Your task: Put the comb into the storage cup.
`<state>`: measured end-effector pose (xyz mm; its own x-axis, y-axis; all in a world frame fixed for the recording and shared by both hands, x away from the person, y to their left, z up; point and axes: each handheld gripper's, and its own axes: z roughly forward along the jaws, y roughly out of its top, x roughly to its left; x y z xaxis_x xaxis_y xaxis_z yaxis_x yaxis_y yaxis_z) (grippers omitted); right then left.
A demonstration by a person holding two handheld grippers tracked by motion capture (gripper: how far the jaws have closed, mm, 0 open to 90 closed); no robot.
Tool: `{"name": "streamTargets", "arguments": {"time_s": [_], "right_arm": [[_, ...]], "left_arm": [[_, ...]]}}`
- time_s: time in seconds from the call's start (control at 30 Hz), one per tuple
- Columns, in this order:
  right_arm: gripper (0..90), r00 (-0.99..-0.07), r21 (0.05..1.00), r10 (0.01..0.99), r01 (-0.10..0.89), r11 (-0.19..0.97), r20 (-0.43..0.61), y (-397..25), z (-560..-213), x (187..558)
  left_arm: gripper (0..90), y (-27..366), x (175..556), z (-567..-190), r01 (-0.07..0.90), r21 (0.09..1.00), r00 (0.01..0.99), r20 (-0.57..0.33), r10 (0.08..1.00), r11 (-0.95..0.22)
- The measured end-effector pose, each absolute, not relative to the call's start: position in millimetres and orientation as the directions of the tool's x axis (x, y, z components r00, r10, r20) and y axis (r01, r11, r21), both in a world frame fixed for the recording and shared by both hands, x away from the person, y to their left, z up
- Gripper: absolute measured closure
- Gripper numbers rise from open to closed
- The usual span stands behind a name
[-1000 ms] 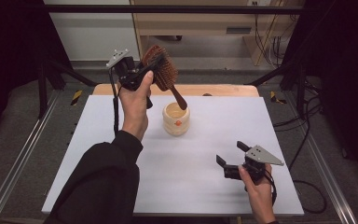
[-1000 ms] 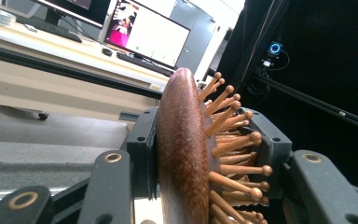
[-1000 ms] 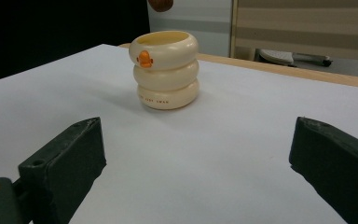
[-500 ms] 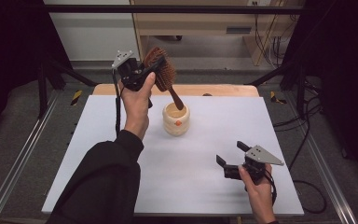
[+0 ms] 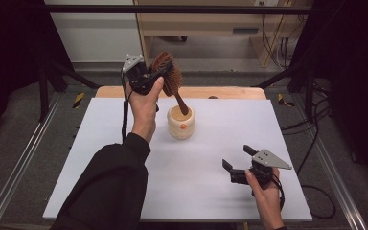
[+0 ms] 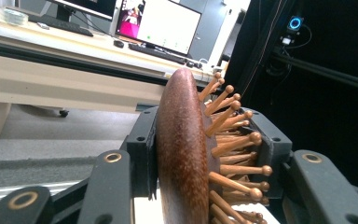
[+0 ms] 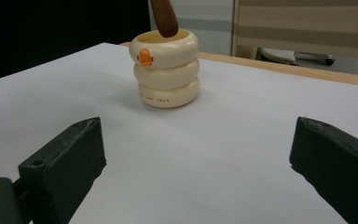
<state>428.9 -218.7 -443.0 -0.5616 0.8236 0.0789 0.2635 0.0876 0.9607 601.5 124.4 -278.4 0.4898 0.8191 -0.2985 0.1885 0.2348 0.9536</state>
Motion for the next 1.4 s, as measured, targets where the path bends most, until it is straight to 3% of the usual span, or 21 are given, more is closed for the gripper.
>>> {"name": "streamTargets", "arguments": {"time_s": [1.4], "right_arm": [[3.4,-0.565,0.960,0.821,0.267,0.086,0.083,-219,-444,430]], "left_arm": [[51.5,112,611,-308,0.221,0.958,0.478,-0.270,0.836,0.183]]}}
